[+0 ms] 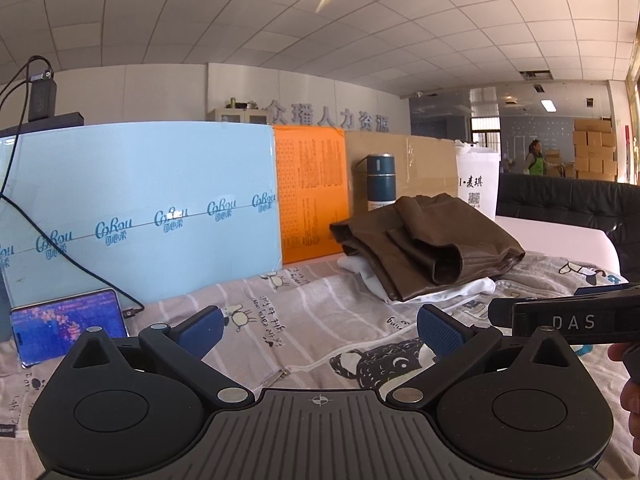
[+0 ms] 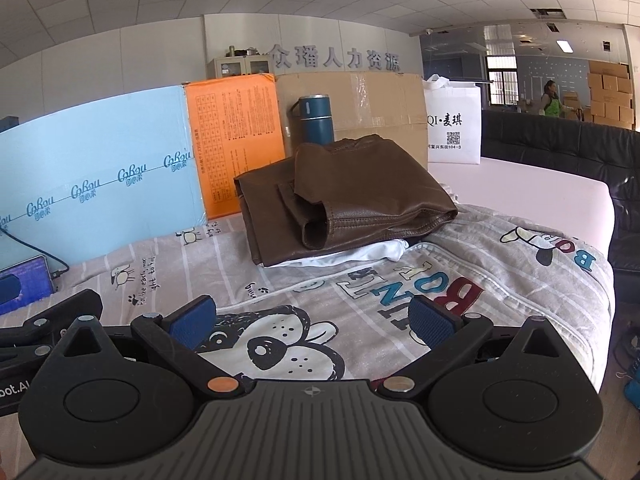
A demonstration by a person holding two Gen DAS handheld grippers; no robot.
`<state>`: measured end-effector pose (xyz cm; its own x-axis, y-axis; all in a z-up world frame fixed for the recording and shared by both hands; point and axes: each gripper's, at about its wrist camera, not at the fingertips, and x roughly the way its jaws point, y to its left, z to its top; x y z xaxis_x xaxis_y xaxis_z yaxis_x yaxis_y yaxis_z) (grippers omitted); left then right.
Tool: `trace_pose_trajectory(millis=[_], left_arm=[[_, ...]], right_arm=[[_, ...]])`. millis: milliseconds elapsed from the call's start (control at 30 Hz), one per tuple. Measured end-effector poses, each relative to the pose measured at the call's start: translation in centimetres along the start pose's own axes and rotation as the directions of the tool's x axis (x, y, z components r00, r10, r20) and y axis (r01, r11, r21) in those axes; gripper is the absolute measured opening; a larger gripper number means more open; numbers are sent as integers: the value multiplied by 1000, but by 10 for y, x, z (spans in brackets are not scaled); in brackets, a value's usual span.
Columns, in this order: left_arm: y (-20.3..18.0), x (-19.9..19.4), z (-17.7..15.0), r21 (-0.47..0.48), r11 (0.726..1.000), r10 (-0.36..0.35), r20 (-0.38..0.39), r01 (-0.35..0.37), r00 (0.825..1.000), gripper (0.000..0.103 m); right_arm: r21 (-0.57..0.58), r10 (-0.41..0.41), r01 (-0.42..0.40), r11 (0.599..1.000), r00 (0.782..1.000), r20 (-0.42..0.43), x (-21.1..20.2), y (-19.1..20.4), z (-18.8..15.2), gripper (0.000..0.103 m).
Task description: Fold clothes
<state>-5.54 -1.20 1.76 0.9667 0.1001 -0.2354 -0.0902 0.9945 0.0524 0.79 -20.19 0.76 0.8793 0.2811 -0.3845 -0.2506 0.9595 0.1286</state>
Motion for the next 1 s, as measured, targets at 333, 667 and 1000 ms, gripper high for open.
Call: trace_pose_trajectory(millis=[333, 667, 1000], left_arm=[[49, -80, -8, -5, 967, 254, 85, -254, 964, 103], [159, -183, -16, -136, 738, 674, 95, -661, 733, 103], [316, -230, -8, -354, 532, 846, 200, -769, 494, 103]], right_arm=[[-58, 380, -382, 922, 924, -45, -10, 44, -6, 103], [-192, 755, -770, 609, 637, -159, -19, 177, 5, 103], [-113, 908, -931, 346, 363, -210, 11, 317, 31, 103]])
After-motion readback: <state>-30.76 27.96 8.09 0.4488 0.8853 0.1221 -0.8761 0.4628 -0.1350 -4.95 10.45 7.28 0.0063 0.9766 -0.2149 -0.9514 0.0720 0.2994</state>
